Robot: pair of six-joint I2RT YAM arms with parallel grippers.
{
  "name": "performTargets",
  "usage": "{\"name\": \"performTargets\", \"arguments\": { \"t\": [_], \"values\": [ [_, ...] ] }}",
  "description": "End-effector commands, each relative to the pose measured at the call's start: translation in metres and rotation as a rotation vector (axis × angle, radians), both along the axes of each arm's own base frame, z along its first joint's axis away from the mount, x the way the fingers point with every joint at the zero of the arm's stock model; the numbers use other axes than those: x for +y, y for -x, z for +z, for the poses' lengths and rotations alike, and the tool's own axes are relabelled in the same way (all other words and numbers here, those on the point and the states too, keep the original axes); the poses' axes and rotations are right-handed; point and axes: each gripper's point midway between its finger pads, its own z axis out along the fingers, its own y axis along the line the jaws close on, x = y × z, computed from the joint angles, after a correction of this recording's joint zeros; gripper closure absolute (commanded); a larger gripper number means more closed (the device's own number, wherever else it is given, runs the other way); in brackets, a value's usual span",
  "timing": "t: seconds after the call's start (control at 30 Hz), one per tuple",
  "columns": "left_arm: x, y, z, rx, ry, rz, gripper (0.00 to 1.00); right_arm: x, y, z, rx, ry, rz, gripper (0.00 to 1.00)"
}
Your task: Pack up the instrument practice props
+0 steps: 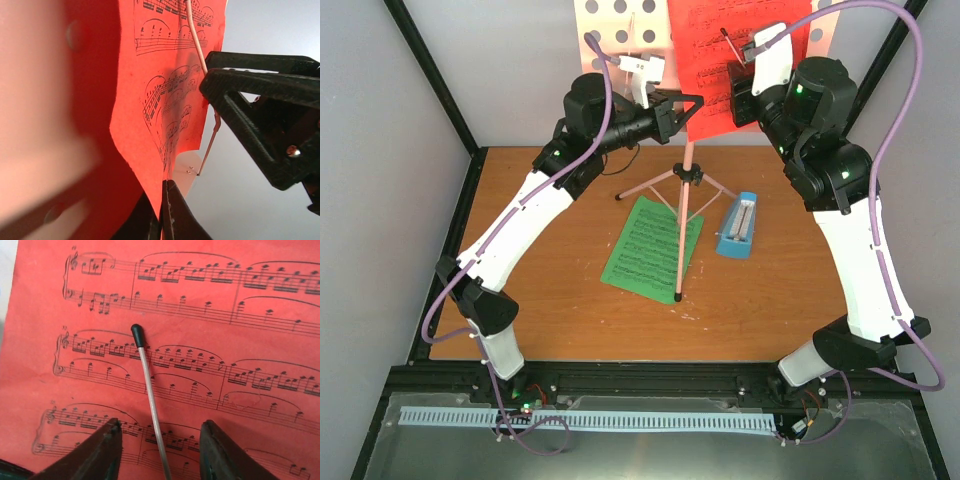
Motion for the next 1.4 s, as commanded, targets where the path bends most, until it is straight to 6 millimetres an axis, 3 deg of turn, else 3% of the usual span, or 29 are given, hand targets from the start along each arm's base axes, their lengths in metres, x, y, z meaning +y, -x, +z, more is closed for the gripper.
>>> {"name": "performTargets", "arguments": {
  "t": [0.0, 0.13, 0.27, 0.7, 0.9, 1.23, 1.37],
  "values": [
    [-0.001, 0.001, 0.01, -0.024, 0.01, 0.004, 1.0, -0.009, -0.006, 0.007, -0.037, 0.045, -0.056, 0.62],
    [0.0, 0.003, 0.012, -0.031, 0.011, -0.001, 1.0, -0.009, -0.011, 0.006, -0.041, 0.051, -0.069, 0.74],
    [0.002, 0.005, 0.014, -0.038, 0.005, 0.002, 1.0, -0.012, -0.012, 0.004, -0.056, 0.027, -0.089, 0.97],
    [0.023, 0.035, 0.021, -0.075, -0.015, -0.012, 1.0, -0.024, -0.012, 0.001, -0.074, -0.118, -0.099, 0.97],
    [0.04, 0.078, 0.013, -0.077, -0.032, -0.115, 1.0, -0.027, -0.018, -0.003, -0.05, -0.169, -0.099, 0.97],
    [0.093, 0.17, -0.03, -0.076, -0.059, -0.325, 1.0, -0.027, -0.02, -0.006, -0.034, -0.206, -0.083, 0.97],
    [0.107, 0.207, -0.062, -0.027, -0.081, -0.45, 1.0, -0.026, -0.021, -0.008, -0.028, -0.203, -0.084, 0.97]
  ]
}}
